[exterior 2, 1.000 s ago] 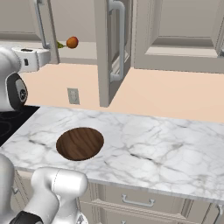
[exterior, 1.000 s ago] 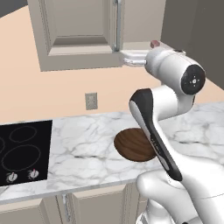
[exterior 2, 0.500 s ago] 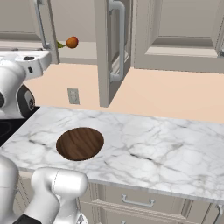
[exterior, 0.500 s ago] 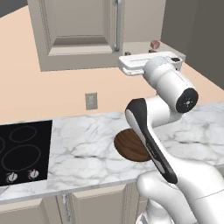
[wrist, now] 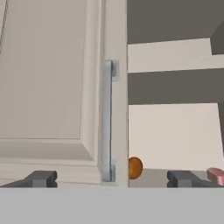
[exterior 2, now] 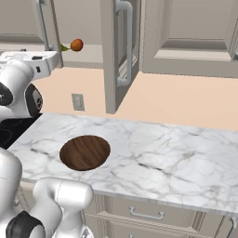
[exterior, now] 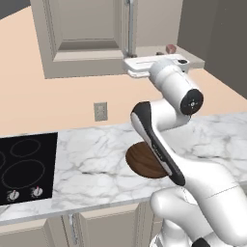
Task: Open the cabinet. Pick the mango and pear from the cabinet and place them into the bowl. Then close the cabinet.
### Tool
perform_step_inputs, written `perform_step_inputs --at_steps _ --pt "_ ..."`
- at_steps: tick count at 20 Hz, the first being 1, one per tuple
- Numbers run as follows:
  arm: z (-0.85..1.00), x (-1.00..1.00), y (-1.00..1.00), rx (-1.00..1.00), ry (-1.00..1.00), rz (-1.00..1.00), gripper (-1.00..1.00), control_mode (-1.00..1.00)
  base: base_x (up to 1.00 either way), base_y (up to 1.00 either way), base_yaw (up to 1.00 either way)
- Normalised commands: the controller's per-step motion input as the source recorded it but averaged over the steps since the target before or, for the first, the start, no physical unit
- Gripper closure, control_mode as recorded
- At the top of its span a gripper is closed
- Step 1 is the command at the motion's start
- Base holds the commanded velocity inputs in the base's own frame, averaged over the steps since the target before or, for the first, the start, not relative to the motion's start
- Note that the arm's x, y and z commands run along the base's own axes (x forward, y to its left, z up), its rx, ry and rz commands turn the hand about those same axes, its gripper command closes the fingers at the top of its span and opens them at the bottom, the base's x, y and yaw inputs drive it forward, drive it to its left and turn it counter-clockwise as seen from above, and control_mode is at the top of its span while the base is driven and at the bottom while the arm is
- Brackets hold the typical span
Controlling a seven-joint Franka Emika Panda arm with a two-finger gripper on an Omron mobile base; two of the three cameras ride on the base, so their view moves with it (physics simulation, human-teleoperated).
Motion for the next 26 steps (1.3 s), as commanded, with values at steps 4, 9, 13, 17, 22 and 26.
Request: perform_step_inputs --at_steps 4,9,13,17,22,26 --pt "0.00 0.70 0.31 0.00 0.05 -0.02 -1.00 -1.00 0.00 0.00 0.00" --pt "0.00 0.76 0.14 0.00 0.04 -0.01 -1.00 -1.00 0.00 0.00 0.00" --pt "0.00 0.75 0.02 0.00 0.05 -0.02 -1.00 -1.00 0.00 0.00 0.00" --pt "0.00 0.76 0.00 0.00 0.01 -0.02 -1.00 -1.00 0.00 0.00 0.00" --pt "-0.06 0.94 0.05 0.00 0.00 -0.06 1.00 -1.00 0.00 0.00 0.00" --pt "-0.02 0.25 0.00 0.00 0.00 -0.01 1.00 -1.00 0.00 0.00 0.00"
